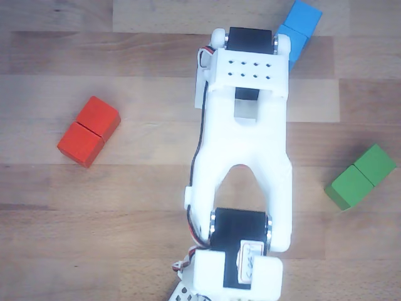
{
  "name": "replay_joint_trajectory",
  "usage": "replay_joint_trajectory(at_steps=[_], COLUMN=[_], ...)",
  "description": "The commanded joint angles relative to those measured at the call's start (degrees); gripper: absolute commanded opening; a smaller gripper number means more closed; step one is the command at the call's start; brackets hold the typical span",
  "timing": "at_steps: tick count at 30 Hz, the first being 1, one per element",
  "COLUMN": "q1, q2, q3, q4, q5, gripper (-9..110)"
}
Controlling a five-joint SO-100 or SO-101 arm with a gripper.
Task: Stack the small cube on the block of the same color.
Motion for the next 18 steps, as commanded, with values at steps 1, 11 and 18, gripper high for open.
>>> replay_joint_trajectory(at_steps=[1,11,18], q1=[-0.5,-12.8,-28.8], q2=[7.7,9.0,8.1], q3=[-6.5,-26.8,-30.7], q4=[2.1,13.4,15.0], q5=[-0.4,-0.4,-0.4], gripper=[7,7,7])
